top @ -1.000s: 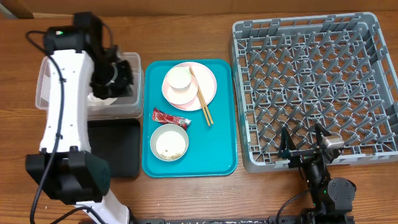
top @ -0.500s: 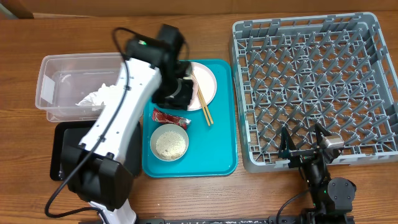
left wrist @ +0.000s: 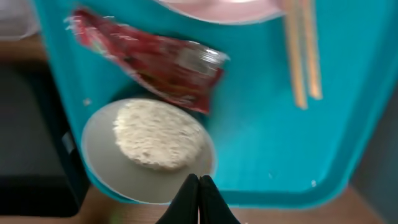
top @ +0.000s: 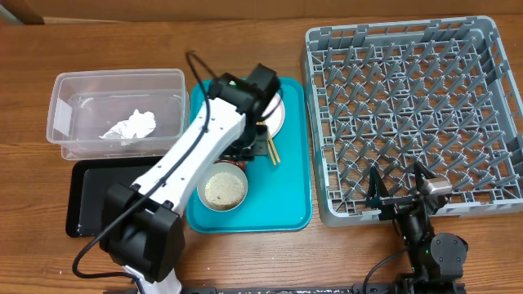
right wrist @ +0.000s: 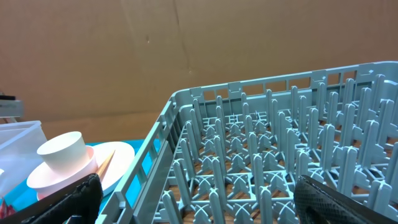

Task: Sort waste into correct bins and load items into the dishwasher
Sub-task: 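Move the left gripper back to the red wrapper on the tray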

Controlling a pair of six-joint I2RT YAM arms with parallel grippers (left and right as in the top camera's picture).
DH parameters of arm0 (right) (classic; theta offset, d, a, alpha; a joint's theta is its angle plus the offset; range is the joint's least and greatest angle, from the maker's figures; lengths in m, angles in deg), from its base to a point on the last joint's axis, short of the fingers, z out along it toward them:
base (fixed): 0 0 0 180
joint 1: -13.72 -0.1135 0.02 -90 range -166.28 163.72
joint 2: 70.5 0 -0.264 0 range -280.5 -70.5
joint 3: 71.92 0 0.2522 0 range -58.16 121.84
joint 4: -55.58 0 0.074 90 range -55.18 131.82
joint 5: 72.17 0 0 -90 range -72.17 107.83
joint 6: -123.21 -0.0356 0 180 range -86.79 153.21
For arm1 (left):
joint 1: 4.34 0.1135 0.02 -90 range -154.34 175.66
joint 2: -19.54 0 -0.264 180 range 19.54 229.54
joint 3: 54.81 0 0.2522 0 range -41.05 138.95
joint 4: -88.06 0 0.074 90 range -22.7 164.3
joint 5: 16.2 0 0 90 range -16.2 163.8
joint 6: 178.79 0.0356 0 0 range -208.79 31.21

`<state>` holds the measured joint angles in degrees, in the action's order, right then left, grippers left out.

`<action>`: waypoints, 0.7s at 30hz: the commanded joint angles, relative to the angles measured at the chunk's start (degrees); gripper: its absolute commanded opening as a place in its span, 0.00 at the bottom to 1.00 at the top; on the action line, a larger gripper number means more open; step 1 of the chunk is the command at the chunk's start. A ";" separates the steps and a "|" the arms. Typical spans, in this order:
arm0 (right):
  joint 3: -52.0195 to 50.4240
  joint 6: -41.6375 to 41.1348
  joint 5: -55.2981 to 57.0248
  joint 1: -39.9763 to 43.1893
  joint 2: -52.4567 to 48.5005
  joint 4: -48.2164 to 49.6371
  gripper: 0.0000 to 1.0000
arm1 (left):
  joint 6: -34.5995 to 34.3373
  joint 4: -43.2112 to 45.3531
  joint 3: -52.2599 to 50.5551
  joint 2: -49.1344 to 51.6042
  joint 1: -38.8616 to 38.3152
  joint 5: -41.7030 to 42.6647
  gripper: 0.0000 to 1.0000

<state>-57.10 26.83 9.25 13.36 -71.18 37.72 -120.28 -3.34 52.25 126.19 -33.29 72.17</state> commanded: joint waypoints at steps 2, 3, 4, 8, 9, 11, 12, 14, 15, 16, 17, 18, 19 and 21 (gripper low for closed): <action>-0.61 -0.09 0.17 0.11 0.52 0.26 1.00 | -8.85 1.03 -1.38 -0.04 4.55 -1.62 0.08; -0.61 -0.09 0.17 0.11 0.52 0.26 1.00 | -8.85 1.22 -1.79 -0.04 5.22 -1.97 0.10; -0.61 -0.07 0.17 0.11 0.52 0.26 1.00 | -8.85 1.44 -2.19 -0.04 5.73 -2.25 0.15; -0.61 -0.09 0.17 0.11 0.52 0.26 1.00 | -8.85 2.29 -4.57 -0.04 9.20 -3.41 0.20; -0.61 -0.07 0.17 0.11 0.52 0.26 1.00 | -8.85 2.99 -5.46 -0.04 10.03 -3.41 0.21; -0.61 -0.07 0.17 0.11 0.52 0.26 1.00 | -8.83 4.39 -6.97 -0.04 11.06 -3.39 0.23; -0.61 -0.09 0.17 0.11 0.52 0.26 1.00 | -8.83 5.05 -7.72 -0.04 11.37 -3.28 0.23; -0.61 -0.09 0.17 0.11 0.52 0.26 1.00 | -8.83 6.75 -9.44 -0.04 11.61 -3.19 0.33; -0.61 -0.09 0.17 0.11 0.52 0.26 1.00 | -8.83 7.48 -10.08 -0.04 11.61 -3.15 0.38; -0.61 -0.09 0.17 0.11 0.52 0.26 1.00 | -8.83 8.22 -10.69 -0.04 11.61 -3.10 0.40; -0.61 -0.09 0.17 0.11 0.52 0.26 1.00 | -8.83 9.09 -11.32 -0.04 11.61 -3.06 0.40; -0.61 -0.09 0.17 0.11 0.52 0.26 1.00 | -8.83 9.60 -11.61 -0.04 11.61 -3.06 0.40; -0.61 -0.09 0.17 0.11 0.52 0.26 1.00 | -8.83 10.05 -11.74 -0.04 11.63 -3.06 0.40; -0.61 -0.09 0.17 0.11 0.52 0.26 1.00 | -8.83 10.88 -11.87 -0.04 11.69 -3.10 0.38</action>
<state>-57.10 26.81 9.25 13.36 -71.18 37.72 -128.30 6.67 40.95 126.19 -21.59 69.90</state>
